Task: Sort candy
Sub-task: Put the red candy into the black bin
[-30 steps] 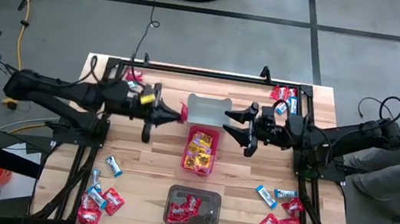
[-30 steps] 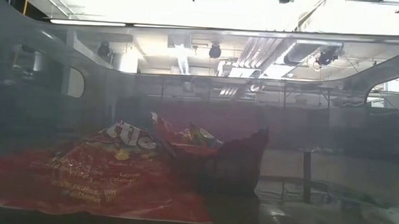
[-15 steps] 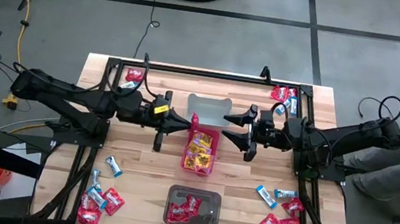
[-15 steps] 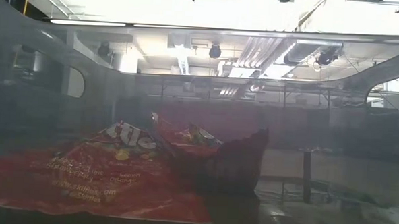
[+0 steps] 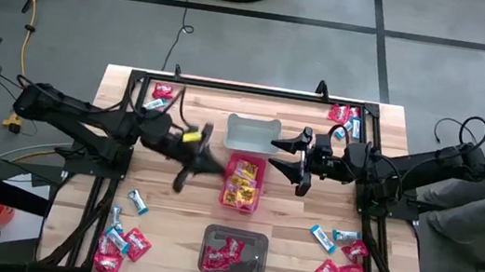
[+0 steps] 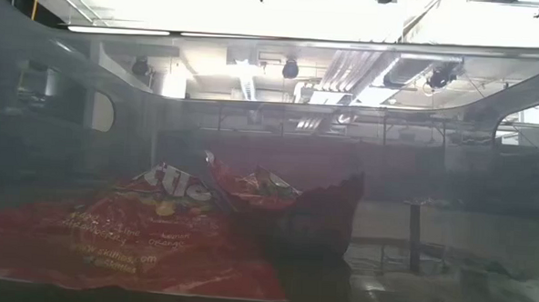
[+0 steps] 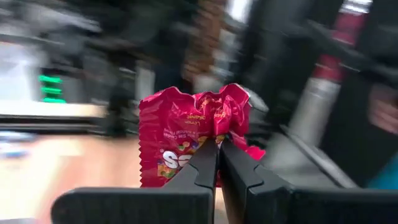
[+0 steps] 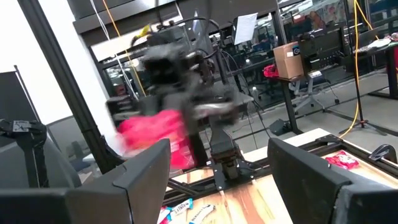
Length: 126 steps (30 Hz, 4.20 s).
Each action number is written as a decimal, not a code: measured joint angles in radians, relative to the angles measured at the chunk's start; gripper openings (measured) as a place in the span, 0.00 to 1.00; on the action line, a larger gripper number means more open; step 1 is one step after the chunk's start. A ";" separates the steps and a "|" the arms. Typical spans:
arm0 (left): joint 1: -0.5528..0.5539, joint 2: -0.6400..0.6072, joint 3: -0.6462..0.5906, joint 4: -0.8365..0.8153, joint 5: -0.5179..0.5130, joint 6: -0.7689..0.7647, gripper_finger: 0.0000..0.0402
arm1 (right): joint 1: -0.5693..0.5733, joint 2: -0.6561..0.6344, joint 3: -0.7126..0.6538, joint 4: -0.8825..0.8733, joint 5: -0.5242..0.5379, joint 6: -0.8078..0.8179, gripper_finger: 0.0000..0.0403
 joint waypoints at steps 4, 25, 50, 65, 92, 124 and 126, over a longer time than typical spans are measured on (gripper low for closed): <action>-0.067 0.004 0.000 -0.106 0.041 0.019 0.00 | 0.000 0.000 0.000 -0.005 0.000 -0.031 0.65; -0.236 0.453 0.112 -0.308 0.037 0.235 0.00 | -0.002 0.000 0.000 -0.180 -0.026 -0.023 0.65; -0.218 0.359 0.112 -0.422 0.006 0.074 0.54 | -0.002 0.000 0.000 -0.184 -0.026 -0.018 0.65; 0.092 -0.105 0.055 -0.326 -0.149 0.049 0.54 | -0.024 0.000 0.000 -0.167 -0.026 0.012 0.65; 0.186 -0.204 -0.412 0.360 -0.147 -0.027 0.54 | -0.050 0.000 0.000 -0.105 -0.024 -0.050 0.65; 0.186 -0.204 -0.412 0.323 -0.152 -0.055 0.54 | 0.158 0.000 0.000 -0.787 -0.620 0.983 0.65; 0.186 -0.204 -0.412 0.323 -0.152 -0.055 0.54 | 0.246 0.000 0.000 -0.856 -0.615 1.076 0.65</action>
